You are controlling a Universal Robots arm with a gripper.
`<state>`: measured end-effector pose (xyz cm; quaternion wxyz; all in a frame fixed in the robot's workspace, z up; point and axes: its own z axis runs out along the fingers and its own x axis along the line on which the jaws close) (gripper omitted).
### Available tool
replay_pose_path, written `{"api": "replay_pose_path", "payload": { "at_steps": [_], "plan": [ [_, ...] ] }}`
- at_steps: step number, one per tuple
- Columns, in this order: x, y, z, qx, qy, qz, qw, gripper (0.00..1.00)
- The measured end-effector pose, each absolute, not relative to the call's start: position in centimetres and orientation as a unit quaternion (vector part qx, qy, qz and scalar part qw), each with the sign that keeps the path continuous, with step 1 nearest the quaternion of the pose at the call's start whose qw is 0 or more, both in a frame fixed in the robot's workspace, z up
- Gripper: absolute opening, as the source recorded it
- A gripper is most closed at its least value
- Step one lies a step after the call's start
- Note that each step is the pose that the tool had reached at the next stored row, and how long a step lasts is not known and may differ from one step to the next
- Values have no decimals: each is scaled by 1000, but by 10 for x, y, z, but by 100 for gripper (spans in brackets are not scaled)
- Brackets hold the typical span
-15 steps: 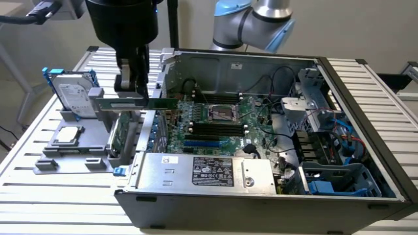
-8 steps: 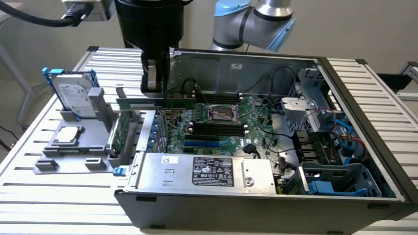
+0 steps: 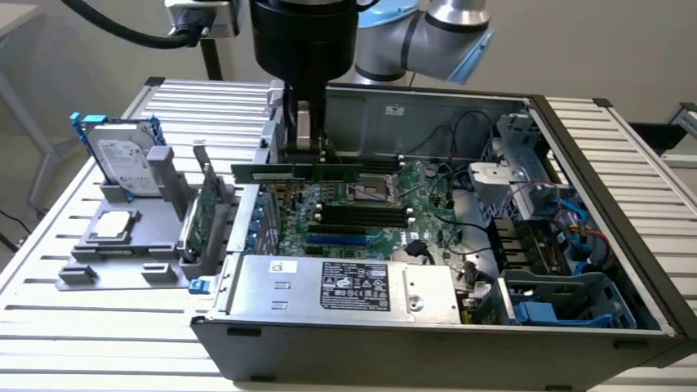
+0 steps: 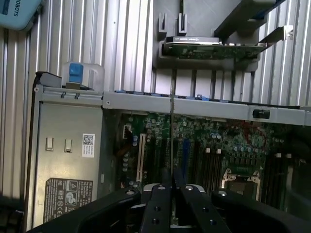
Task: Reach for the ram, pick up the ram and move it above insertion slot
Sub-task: 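Pick up the ram and move it above insertion slot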
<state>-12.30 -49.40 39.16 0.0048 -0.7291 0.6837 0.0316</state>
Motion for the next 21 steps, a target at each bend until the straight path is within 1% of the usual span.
{"api": "replay_pose_path", "payload": {
  "at_steps": [8, 21],
  "plan": [
    [-88, -482, 387, -729, 684, 32, 5, 13],
    [-62, -437, 383, -729, 684, 29, 2, 13]
  ]
}}
